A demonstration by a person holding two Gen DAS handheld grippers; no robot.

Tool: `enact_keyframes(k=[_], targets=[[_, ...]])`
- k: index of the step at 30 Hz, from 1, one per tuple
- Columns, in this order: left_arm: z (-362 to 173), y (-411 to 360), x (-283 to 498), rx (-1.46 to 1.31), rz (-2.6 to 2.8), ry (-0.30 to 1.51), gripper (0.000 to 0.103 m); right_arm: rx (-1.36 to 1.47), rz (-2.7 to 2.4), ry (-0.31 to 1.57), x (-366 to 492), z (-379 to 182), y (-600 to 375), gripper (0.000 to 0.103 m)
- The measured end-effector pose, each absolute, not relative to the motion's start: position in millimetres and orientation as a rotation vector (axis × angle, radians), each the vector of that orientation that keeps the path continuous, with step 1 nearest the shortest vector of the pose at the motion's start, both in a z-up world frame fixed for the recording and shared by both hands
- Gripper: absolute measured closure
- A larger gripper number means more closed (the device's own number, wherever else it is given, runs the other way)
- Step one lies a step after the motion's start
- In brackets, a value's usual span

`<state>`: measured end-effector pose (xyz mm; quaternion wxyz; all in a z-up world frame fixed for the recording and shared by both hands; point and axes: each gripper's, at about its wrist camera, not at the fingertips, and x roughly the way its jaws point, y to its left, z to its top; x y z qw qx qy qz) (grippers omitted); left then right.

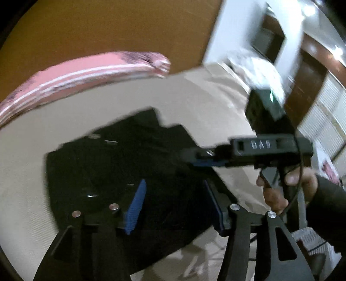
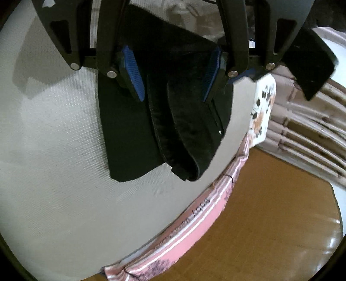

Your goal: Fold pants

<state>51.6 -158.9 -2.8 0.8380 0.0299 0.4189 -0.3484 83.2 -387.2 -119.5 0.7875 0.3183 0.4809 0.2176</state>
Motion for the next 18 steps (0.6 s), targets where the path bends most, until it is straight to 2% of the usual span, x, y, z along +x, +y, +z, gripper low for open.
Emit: enact_keyframes(k=[5, 11, 18], targets=[[-4.4, -99.3, 71.1, 0.009, -0.541, 0.851, 0.044, 0.674, 0.499, 1.048, 106.0, -132.8, -386.9, 0.05], [-43.3, -65.6, 90.2, -0.022, -0.431, 0.955, 0.044, 0.636, 0.563, 1.038, 125.7, -138.0, -374.2, 0.051], [-57.0, -75.8, 87.5, 0.018, -0.442, 0.957, 0.043, 0.643, 0.514, 1.067, 119.4, -131.5, -354.5, 0.089]])
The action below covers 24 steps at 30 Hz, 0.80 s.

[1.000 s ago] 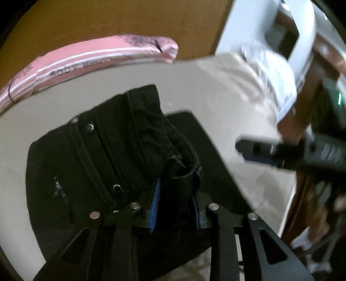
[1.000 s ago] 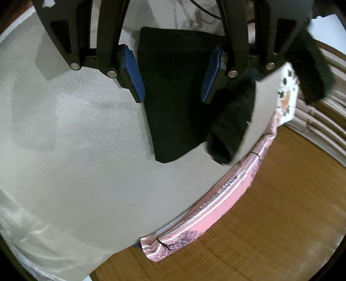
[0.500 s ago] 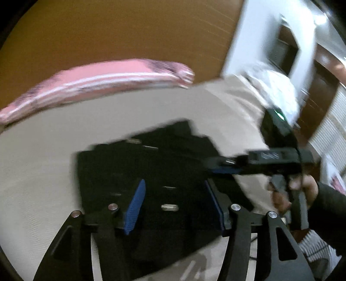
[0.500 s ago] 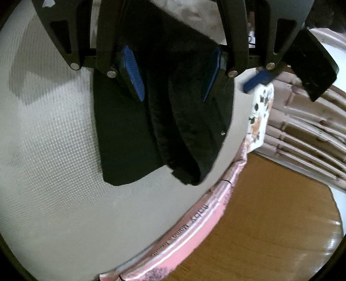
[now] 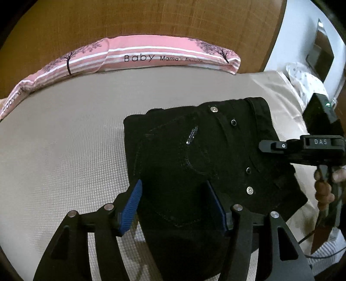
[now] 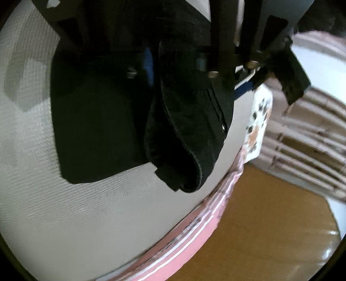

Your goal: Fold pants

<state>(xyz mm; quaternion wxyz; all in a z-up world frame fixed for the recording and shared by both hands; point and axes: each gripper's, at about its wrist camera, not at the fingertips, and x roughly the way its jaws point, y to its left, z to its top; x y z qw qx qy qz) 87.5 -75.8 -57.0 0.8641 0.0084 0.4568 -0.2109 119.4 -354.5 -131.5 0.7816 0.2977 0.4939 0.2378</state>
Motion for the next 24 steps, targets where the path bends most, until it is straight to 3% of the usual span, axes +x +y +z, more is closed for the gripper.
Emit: enact_keyframes(k=[9, 17, 24], targets=[[-12.5, -43.9, 93.5, -0.175, -0.486, 0.88, 0.043, 0.493, 0.375, 0.949, 87.0, -53.9, -352.5, 0.093], [-22.6, -81.5, 86.1, -0.082, -0.598, 0.923, 0.043, 0.534, 0.179, 1.05, 88.2, -124.6, -396.2, 0.092], [-55.9, -113.8, 72.7, 0.075, -0.678, 1.02, 0.043, 0.503, 0.147, 1.022, 80.1, -113.3, -396.7, 0.092]])
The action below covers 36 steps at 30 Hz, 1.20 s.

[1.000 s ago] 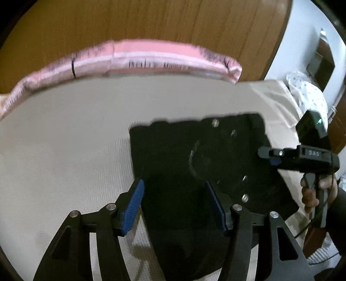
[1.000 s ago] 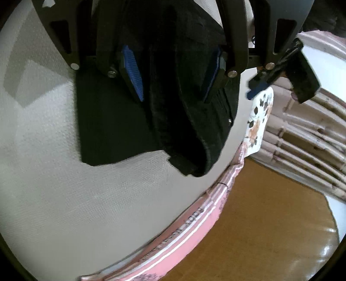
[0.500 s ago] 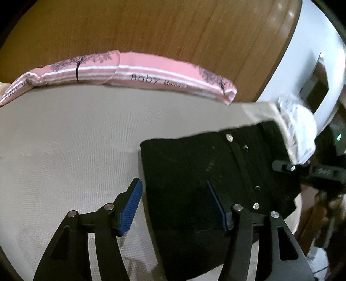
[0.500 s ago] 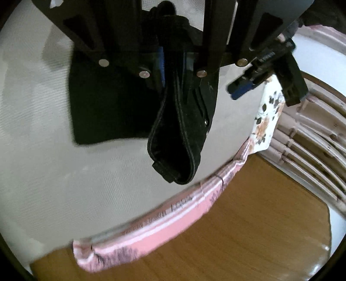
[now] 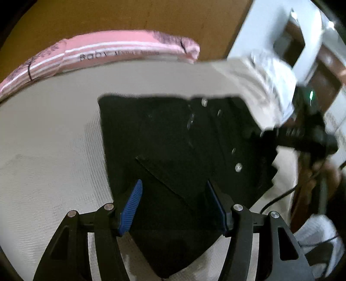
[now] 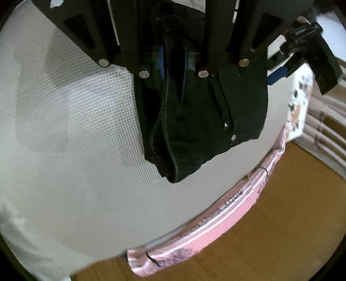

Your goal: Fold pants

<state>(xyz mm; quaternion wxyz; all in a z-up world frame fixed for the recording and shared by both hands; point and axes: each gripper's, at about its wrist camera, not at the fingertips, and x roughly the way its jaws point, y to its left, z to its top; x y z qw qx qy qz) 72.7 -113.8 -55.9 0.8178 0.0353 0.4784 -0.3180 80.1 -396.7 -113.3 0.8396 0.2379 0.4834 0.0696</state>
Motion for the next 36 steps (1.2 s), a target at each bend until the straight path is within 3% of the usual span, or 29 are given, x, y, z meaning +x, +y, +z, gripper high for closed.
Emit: enact_keyframes(k=[4, 11, 19, 36], targets=[[-67.8, -125.8, 70.6, 0.152, -0.65, 1.036, 0.043, 0.481, 0.117, 1.03, 79.7, -125.1, -396.4, 0.083], [-52.9, -117.2, 66.8, 0.062, -0.698, 1.084, 0.043, 0.419, 0.053, 1.076, 54.8, -114.4, -385.0, 0.055], [-60.8, -125.2, 43.1, 0.19, -0.71, 1.077, 0.043, 0.491, 0.04, 1.086, 17.4, -121.1, -389.2, 0.053], [-51.6, -123.7, 36.6, 0.236, -0.624, 1.057, 0.041, 0.534, 0.053, 1.114, 26.7, -122.1, -394.1, 0.051]])
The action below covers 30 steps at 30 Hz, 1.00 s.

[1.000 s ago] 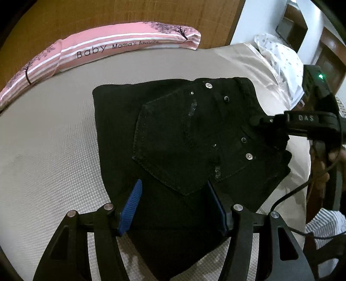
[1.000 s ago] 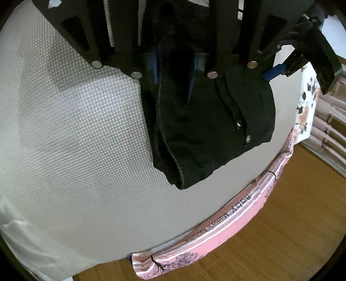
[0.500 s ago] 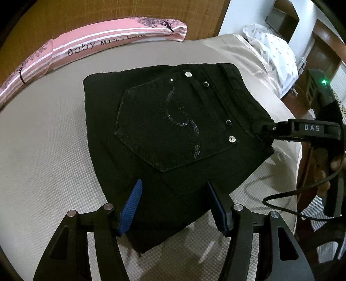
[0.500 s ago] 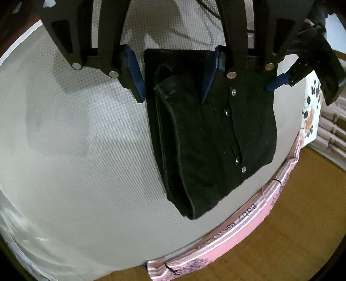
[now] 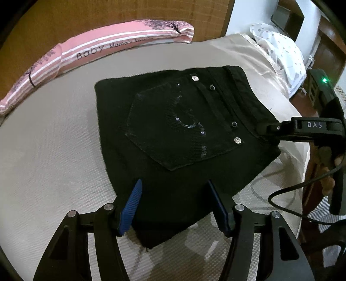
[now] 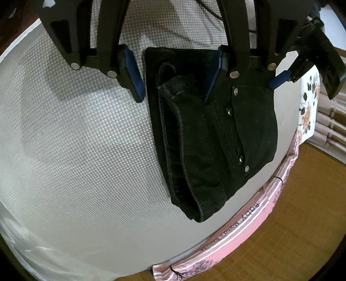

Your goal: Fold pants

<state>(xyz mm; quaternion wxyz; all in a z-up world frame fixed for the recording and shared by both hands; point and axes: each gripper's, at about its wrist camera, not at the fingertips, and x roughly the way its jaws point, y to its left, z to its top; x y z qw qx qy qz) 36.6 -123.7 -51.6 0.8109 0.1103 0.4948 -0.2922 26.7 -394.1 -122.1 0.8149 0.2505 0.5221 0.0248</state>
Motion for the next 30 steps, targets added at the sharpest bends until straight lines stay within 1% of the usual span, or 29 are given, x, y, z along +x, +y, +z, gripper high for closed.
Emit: enact_keyframes(k=[4, 10, 14, 22, 30], targets=[[-40.3, -114.1, 39.6, 0.23, -0.597, 1.032, 0.041, 0.516, 0.083, 1.129, 30.9, -121.9, -396.0, 0.047], [-30.8, -79.7, 65.3, 0.088, -0.551, 1.029, 0.039, 0.523, 0.148, 1.134, 41.1, -120.8, -406.0, 0.045], [-40.1, -55.3, 88.4, -0.085, -0.522, 1.103, 0.039, 0.542, 0.167, 1.132, 44.9, -121.5, -410.4, 0.045], [-66.0, -45.1, 113.4, -0.261, -0.532, 1.224, 0.039, 0.655, 0.256, 1.095, 55.2, -127.2, -428.4, 0.043], [-80.2, -52.5, 126.7, -0.295, -0.555, 1.279, 0.039, 0.74, 0.381, 1.07, 72.2, -139.9, -446.9, 0.044]])
